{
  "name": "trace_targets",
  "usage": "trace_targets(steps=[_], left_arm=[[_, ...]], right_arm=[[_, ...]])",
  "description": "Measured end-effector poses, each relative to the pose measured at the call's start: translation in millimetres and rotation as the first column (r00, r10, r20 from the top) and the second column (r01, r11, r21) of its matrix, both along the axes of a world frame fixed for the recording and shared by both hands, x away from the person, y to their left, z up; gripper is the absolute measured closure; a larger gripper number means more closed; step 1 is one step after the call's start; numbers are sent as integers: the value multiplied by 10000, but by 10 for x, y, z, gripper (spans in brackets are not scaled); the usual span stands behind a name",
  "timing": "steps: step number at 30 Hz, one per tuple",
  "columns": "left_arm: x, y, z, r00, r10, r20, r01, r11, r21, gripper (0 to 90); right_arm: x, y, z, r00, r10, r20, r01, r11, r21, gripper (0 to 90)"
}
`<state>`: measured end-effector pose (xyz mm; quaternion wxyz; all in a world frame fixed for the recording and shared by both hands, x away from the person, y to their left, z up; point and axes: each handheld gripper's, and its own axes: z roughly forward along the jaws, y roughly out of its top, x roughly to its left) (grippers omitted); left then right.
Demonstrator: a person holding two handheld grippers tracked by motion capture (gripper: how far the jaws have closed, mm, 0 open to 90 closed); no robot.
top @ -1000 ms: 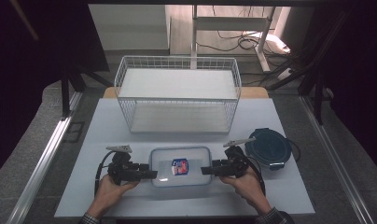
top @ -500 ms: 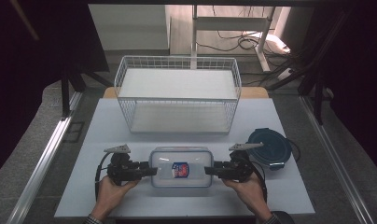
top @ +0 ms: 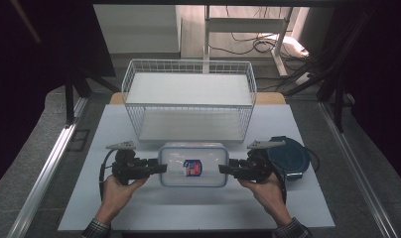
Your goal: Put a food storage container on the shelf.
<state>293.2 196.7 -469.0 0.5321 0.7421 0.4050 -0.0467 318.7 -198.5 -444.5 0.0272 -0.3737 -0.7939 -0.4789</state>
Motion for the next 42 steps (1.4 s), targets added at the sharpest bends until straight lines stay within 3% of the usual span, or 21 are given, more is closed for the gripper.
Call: trace_targets(steps=[13, 14, 21, 27, 33, 42], left_arm=[[282, 42, 669, 9962, 390, 784, -395, 9992, 44, 521], [282, 42, 669, 9962, 390, 784, -395, 9992, 44, 521], [418, 106, 1005, 9907, 569, 1238, -573, 9984, -4, 520], [613, 195, 1243, 9846, 861, 1520, -811, 9959, -390, 516], [765, 249, 1419, 9802, 1026, 1691, -954, 9942, -500, 514], [1057, 317, 1558, 9787, 1236, 1639, -1169, 9919, -502, 507]], right_arm=[[303, 48, 572, 9968, -27, 798, -2, 9994, 358, 528], [303, 48, 572, 9968, -27, 798, -2, 9994, 358, 528], [463, 107, 886, 9916, -66, 1293, -15, 9980, 629, 529], [635, 201, 1171, 9857, -151, 1677, 44, 9980, 638, 529], [853, 282, 1427, 9817, -191, 1893, 57, 9975, 707, 529], [1131, 373, 1591, 9816, -317, 1882, 180, 9971, 738, 527]])
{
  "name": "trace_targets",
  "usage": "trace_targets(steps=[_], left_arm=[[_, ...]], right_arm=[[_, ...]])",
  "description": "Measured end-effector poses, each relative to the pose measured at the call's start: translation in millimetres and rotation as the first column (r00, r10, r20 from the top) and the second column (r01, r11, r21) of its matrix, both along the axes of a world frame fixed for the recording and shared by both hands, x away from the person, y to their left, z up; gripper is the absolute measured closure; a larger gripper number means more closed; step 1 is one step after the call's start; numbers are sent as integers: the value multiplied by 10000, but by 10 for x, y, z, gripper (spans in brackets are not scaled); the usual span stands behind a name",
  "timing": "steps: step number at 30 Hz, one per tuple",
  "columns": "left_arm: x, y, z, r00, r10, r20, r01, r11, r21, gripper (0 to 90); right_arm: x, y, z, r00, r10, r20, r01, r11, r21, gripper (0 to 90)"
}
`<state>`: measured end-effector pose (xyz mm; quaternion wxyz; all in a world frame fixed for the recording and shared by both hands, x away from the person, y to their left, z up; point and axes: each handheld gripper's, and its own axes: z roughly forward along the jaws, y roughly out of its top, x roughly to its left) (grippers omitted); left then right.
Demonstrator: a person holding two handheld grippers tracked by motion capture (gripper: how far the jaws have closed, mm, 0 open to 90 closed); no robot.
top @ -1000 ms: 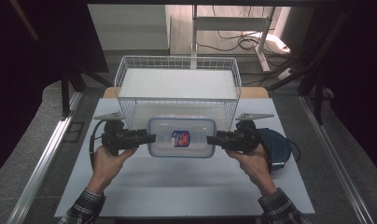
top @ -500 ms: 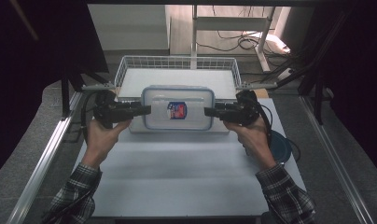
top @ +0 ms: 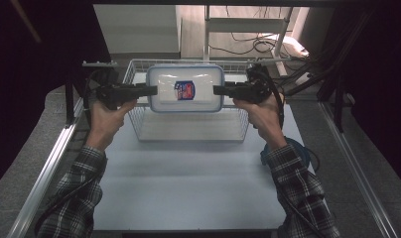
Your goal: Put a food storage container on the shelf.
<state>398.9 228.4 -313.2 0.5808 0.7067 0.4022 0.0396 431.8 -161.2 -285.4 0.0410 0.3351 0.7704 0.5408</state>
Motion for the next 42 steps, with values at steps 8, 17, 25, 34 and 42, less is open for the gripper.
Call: trace_targets(steps=[8, 17, 25, 34, 42], left_arm=[[223, -6, -66, 9993, 148, -334, -149, 9999, -23, 494], [324, -87, -111, 9994, 138, -311, -136, 9999, 56, 465], [415, -208, -137, 9977, 349, -588, -310, 9973, 671, 300], [490, -195, -113, 9944, 926, -503, -875, 9916, 957, 248], [509, -252, -47, 9891, 1472, -77, -1441, 9764, 1607, 295]], right_arm=[[217, 45, -38, 9990, -300, -318, 300, 9995, -14, 522], [321, -44, -190, 9978, -576, -320, 588, 9976, 367, 484], [311, 98, -206, 9934, -1114, 281, 1139, 9868, -1147, 420], [371, 74, -231, 9922, -1230, -179, 1216, 9905, -639, 428], [404, 127, -156, 9836, -1800, 142, 1805, 9806, -764, 434]])
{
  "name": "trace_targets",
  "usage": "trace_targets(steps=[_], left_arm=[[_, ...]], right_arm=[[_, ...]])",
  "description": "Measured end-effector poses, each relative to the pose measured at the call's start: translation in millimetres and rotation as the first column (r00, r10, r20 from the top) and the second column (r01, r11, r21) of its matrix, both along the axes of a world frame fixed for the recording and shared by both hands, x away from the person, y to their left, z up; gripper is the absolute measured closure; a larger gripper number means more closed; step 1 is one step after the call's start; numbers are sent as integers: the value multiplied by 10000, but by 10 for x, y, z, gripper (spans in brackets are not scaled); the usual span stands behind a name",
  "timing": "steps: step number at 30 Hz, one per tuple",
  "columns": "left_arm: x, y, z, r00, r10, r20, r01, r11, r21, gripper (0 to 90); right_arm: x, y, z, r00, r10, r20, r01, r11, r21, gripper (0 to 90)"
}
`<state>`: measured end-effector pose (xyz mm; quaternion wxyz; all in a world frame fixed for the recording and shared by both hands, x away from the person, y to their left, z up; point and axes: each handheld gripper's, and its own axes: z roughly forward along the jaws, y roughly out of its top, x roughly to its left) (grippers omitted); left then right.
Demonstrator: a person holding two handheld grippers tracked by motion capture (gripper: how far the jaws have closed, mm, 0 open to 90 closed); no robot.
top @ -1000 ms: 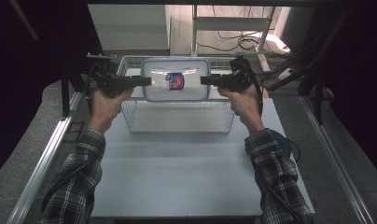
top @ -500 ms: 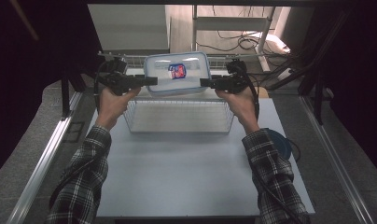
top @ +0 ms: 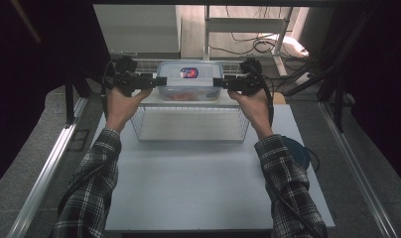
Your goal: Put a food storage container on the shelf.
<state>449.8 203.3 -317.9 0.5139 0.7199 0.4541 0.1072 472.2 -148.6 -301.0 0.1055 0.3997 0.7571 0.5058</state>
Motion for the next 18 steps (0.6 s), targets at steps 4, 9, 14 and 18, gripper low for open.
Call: trace_targets(steps=[4, 9, 14, 18], left_arm=[[-5, -2, -25, 9997, -217, -74, 214, 9989, -417, 367], [-28, 38, -54, 9988, -410, -257, 389, 9962, -779, 369], [-59, 48, -45, 9981, -516, -335, 490, 9960, -751, 374], [-67, 52, -52, 9980, -566, -286, 542, 9955, -775, 373]], right_arm=[[-14, 27, 20, 9999, -40, 119, 43, 9997, -247, 437], [-48, 27, 22, 9999, -81, 79, 83, 9997, -241, 439], [-96, 43, 39, 9999, -99, 126, 104, 9990, -433, 444], [-136, 54, 49, 9997, -157, 170, 165, 9984, -535, 446]])
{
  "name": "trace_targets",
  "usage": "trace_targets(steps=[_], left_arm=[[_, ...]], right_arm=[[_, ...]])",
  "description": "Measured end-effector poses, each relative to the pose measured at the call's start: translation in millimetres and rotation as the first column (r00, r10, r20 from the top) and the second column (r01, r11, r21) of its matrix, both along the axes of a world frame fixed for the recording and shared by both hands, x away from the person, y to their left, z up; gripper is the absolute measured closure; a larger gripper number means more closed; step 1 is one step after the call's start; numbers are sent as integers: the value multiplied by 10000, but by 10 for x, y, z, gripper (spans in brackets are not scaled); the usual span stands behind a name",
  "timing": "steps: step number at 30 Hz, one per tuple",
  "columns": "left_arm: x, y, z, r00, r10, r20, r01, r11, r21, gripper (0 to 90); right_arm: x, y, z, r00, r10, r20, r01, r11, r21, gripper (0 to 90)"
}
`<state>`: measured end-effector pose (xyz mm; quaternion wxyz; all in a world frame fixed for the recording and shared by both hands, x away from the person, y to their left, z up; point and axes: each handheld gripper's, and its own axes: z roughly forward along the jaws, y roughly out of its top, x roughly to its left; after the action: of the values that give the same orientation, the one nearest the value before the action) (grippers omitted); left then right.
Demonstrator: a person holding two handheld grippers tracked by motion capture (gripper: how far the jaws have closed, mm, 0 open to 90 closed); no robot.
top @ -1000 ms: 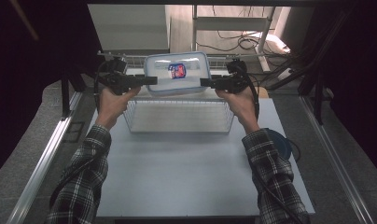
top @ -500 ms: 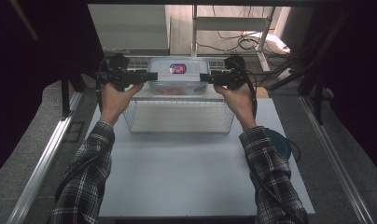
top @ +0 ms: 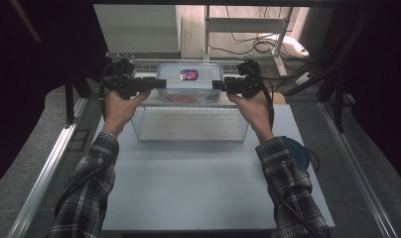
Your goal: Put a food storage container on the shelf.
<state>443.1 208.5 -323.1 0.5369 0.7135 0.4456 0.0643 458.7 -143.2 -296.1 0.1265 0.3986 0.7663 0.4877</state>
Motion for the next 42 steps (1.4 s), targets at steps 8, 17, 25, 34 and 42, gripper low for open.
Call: trace_targets(steps=[8, 17, 25, 34, 42], left_arm=[[-192, -55, 70, 9952, 262, 939, -354, 9946, 978, 195], [-647, -109, -127, 9901, -477, 1322, 276, 9882, 1506, 95], [-1004, -93, -378, 9842, -880, 1540, 624, 9846, 1635, 62], [-1333, -106, -650, 9789, -900, 1836, 566, 9822, 1793, 36], [-1583, -109, -950, 9796, -878, 1809, 547, 9820, 1805, 29]], right_arm=[[-127, -29, 1, 9984, 309, 481, -308, 9995, -28, 294], [-482, -152, -148, 9870, 878, 1349, -806, 9951, -579, 71], [-740, -238, -361, 9796, 1388, 1455, -1293, 9889, -733, 28], [-988, -286, -568, 9732, 1719, 1529, -1573, 9822, -1028, 21], [-1187, -347, -797, 9706, 1948, 1411, -1809, 9778, -1055, 8]])
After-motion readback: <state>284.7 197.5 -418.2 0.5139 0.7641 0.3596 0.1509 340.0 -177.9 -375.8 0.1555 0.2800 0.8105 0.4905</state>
